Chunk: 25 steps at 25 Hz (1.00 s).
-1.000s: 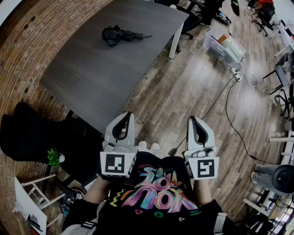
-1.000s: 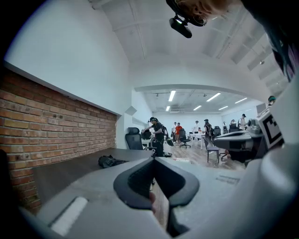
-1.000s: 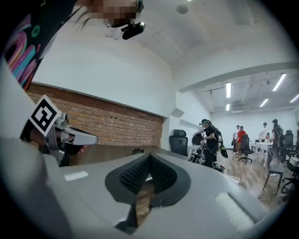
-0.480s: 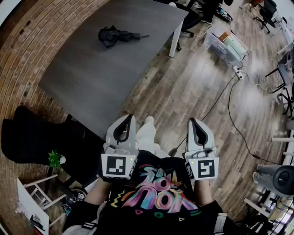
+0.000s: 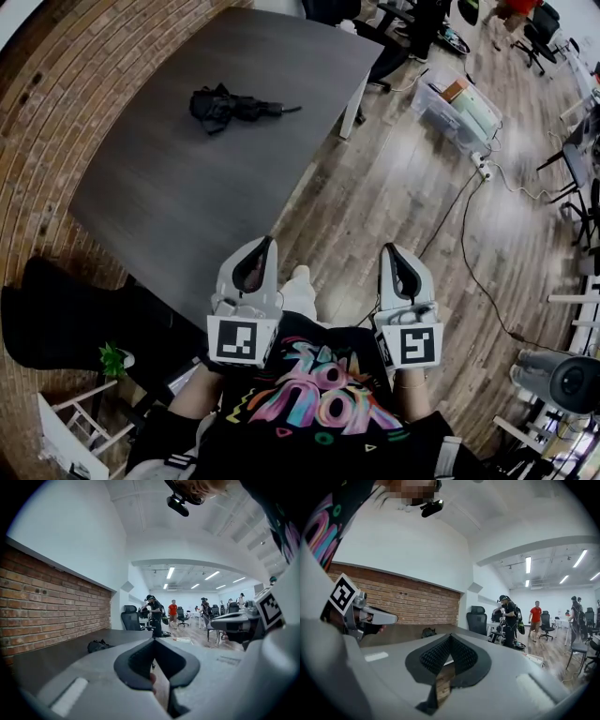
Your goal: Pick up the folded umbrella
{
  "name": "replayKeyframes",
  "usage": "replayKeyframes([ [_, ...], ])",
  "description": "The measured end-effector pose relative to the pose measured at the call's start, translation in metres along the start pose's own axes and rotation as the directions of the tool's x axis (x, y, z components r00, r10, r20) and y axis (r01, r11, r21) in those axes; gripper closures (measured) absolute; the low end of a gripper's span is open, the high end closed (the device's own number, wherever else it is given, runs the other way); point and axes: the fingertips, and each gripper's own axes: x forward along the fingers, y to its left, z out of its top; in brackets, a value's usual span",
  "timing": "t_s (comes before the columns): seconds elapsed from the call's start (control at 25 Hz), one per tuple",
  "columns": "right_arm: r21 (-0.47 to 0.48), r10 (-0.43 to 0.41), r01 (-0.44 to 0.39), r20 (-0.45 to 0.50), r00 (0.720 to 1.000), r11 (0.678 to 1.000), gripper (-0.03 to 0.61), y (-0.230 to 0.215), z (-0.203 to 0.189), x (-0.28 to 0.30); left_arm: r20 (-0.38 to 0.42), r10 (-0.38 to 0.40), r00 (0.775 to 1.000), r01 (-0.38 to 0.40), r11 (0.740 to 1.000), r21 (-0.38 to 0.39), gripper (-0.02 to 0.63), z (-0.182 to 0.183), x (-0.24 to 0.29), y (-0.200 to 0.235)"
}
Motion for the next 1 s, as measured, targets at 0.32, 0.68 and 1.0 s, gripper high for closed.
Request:
replayKeyframes([
  [0.32, -0.004, -0.015, 0.015, -0.024, 1.000, 1.000, 0.577, -0.008, 0.015, 0.081, 0.007, -0.014, 1.000, 0.015, 1.000, -0.014, 0.612, 0.020, 0.061, 0.048],
  [0.68, -0.031, 0.004, -0.005, -0.049, 0.999, 1.000, 0.577, -0.002, 0.017, 0.138, -0.001, -0.015, 1.000, 0.015, 0.997, -0.073, 0.612, 0.015, 0.098, 0.089],
  [1.0, -0.055, 0.014, -0.019, -0.086, 0.996, 0.998, 0.577, 0.002, 0.013, 0.166, -0.005, 0.001, 1.000, -0.001, 0.996, -0.086, 0.612, 0.008, 0.115, 0.111],
])
